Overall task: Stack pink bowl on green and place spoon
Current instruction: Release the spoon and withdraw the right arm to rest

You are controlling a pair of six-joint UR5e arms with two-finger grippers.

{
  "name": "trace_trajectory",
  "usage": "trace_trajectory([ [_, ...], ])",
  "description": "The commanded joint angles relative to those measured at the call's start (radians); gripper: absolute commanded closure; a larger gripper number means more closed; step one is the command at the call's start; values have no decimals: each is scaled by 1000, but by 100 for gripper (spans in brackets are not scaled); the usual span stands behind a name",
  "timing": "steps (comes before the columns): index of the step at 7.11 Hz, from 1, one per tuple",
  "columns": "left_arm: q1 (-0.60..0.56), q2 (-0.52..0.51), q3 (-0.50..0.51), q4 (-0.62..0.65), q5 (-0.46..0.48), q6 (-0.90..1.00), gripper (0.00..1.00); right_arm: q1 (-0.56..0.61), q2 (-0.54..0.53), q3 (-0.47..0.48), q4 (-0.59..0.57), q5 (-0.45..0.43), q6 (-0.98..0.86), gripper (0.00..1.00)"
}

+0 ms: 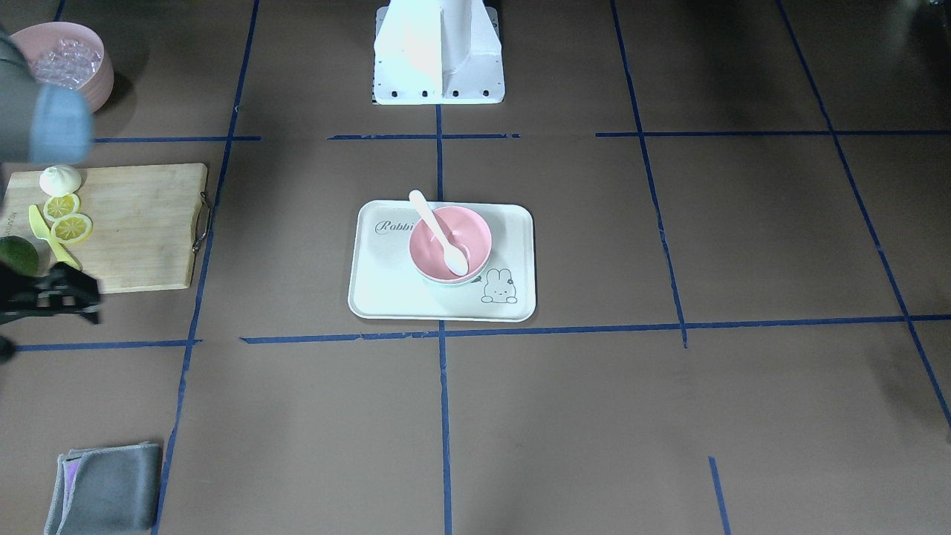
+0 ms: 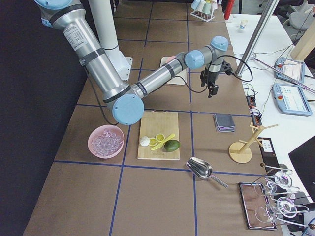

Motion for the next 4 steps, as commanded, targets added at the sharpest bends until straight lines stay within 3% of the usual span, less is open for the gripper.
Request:
trace_trajectory([
  [1, 52, -3, -19, -2, 3, -29, 0, 166, -191, 2, 6, 7, -225, 0],
  [4, 59, -14, -22, -20, -6, -26, 0, 286, -416, 14, 38, 0, -236, 0],
])
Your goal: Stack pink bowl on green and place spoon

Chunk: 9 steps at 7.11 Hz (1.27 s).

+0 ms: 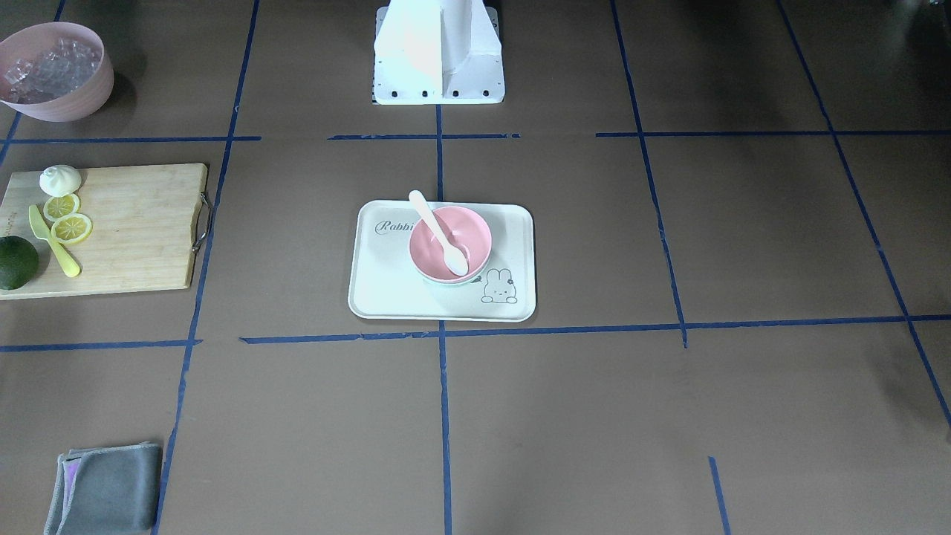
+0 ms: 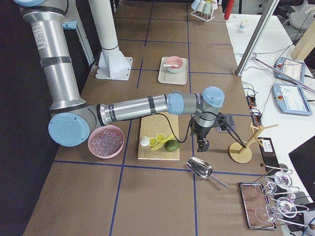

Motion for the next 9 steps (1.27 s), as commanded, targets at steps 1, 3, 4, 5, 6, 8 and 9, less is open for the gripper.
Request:
trace_trajectory([
  [1, 3, 7, 15, -11, 3, 9, 0, 46, -167, 1, 126, -1, 4, 0],
  [3, 3, 27, 8, -11, 3, 9, 0, 48, -209, 5, 173, 0, 59, 0],
  [4, 3, 30, 8, -11, 3, 9, 0, 46, -209, 13, 175, 2, 80, 0],
  [5, 3, 30, 8, -9, 2, 9, 0, 46, -209, 25, 175, 3, 90, 0],
  [6, 3, 30, 13, -9, 3, 9, 0, 46, -210, 36, 175, 17, 107, 0],
  [8, 3, 47, 0, -11, 3, 9, 0, 46, -212, 36, 175, 42, 108, 0],
  [9, 3, 50, 0, -11, 2, 9, 0, 46, -212, 36, 175, 42, 108, 0],
])
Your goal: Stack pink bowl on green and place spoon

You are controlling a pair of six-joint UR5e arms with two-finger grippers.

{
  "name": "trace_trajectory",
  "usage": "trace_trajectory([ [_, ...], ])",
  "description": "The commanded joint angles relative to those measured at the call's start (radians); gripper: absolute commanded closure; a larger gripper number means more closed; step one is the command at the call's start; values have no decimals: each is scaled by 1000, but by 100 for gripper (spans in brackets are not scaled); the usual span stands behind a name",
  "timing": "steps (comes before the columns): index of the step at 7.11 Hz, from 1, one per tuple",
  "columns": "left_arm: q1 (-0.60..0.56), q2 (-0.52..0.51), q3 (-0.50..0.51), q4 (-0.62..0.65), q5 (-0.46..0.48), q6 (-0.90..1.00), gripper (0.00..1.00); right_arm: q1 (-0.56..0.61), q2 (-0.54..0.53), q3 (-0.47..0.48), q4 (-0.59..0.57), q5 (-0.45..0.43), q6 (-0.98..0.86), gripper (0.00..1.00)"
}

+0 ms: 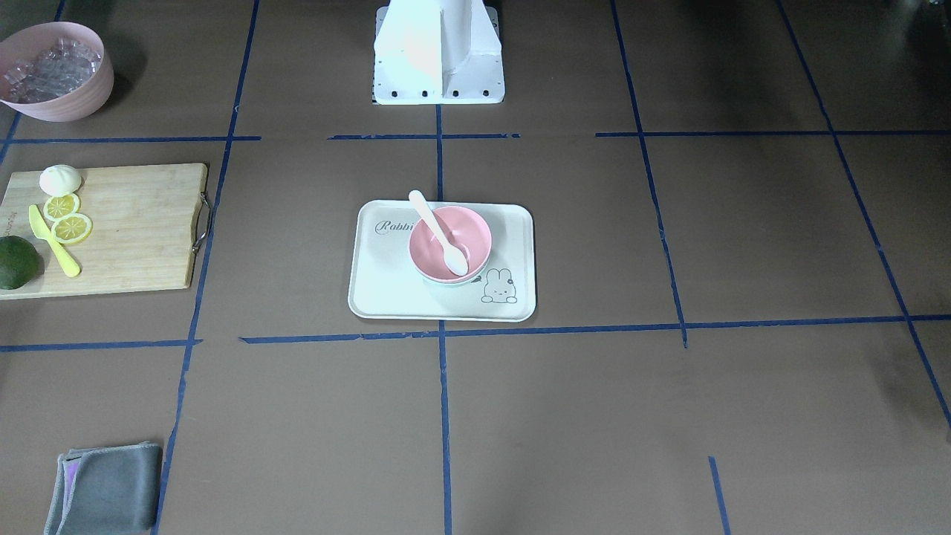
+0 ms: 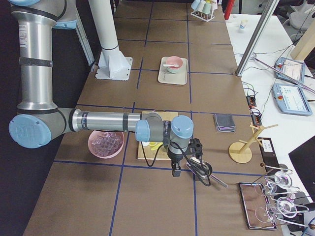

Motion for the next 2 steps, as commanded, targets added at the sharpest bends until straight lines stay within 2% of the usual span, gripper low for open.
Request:
trace_trajectory([
  [1, 0, 15, -5, -1, -1, 0, 0, 0, 0, -1, 0, 4, 3, 0],
  [2, 0, 15, -5, -1, -1, 0, 0, 0, 0, -1, 0, 4, 3, 0],
])
